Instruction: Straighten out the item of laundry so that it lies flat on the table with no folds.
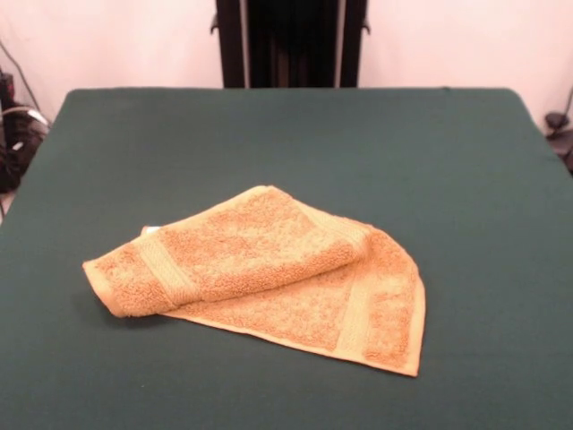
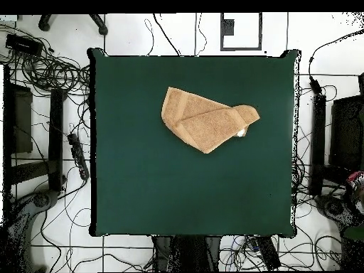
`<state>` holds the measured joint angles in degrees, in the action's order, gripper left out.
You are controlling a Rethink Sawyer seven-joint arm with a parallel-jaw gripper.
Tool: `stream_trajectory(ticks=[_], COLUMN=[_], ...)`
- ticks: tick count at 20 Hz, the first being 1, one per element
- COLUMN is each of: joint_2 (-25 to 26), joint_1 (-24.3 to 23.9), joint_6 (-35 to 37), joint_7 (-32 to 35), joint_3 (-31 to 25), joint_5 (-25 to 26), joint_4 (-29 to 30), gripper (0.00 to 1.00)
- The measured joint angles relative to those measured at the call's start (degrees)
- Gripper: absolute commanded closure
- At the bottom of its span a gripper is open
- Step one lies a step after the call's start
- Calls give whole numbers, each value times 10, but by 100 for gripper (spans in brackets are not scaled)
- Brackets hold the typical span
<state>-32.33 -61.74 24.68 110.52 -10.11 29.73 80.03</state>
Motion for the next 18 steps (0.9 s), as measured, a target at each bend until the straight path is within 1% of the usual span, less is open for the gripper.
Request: stream_trajectory(ticks=[2, 3, 6, 13, 14, 18], joint_2=[0, 1, 1, 1, 1, 0], joint_1=[-7, -19, -28, -26, -26, -26], joint_6=[0, 0, 0, 0, 0, 0], joint_7=[-5, -15, -23, -30, -30, -30], joint_3=[-9, -28, -50, -92, -97, -107], joint_5=[2, 7, 15, 27, 27, 27], joint_4=[3, 12, 21, 43, 46, 50], gripper=[100, 100, 100, 100, 0, 0])
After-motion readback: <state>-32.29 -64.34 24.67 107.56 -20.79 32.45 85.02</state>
